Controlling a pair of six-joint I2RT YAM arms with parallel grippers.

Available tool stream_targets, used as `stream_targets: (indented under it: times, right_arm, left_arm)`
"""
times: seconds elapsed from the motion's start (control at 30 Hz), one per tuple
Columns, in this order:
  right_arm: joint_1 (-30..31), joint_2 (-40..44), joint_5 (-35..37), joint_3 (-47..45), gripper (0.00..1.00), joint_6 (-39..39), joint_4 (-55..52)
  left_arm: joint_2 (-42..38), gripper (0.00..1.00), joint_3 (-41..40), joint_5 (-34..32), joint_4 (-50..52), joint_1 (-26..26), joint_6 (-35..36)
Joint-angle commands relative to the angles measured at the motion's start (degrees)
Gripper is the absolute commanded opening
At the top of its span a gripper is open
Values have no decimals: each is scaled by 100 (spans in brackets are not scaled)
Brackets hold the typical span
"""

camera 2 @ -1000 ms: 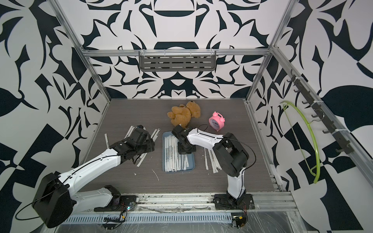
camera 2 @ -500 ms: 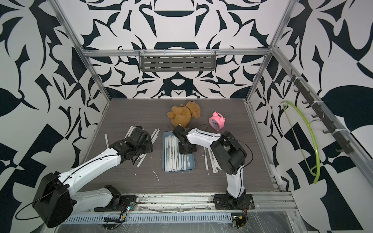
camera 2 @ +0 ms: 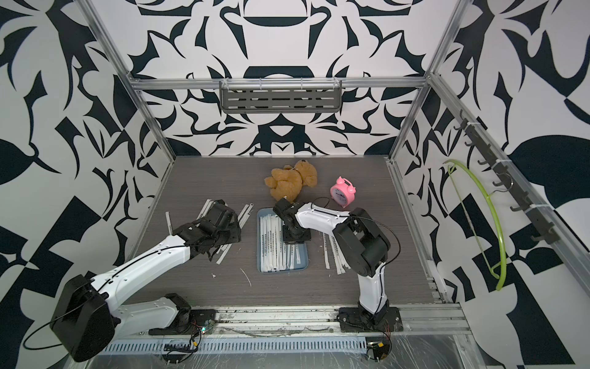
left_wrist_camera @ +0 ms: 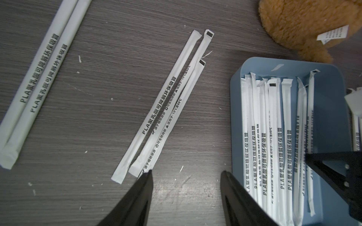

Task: Put the straws into the storage box
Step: Place the straw in the storage box, then pick up the straw from the center of the board.

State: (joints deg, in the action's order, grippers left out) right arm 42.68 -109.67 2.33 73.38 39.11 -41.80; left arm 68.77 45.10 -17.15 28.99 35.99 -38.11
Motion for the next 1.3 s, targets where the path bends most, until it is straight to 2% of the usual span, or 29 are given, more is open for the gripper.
stream_targets:
  times: [0.0, 0.3, 0.43, 0.67, 0.8, 0.97, 1.07, 1.27]
  right_arm:
    - [6, -1, -63, 136, 10, 104, 57]
    - [4, 126, -145, 177, 11, 259, 80]
    - [9, 115, -166, 145, 15, 277, 115]
    - [4, 346, -111, 194, 26, 233, 18]
    - [8, 529, -61, 251, 30, 153, -84]
    - [4, 751, 12, 434, 34, 18, -223]
    - [4, 1065, 22, 166, 34, 80, 22]
    - [21, 1627, 2, -386, 35, 119, 355]
  left_arm:
    - [3, 62, 77, -175, 172, -71, -80]
    - [265, 59, 26, 259, 392, -511, -49]
    - [381, 59, -4, 648, 276, -822, 69]
    - [733, 58, 270, 937, 432, -1035, 358]
    - [849, 54, 320, 1548, 277, -1413, 541]
    - [1437, 48, 793, 2057, 442, -1553, 951]
    - [1790, 46, 1161, 1877, 784, -1632, 1275]
    - [2251, 44, 1711, 2181, 1166, -2290, 1842]
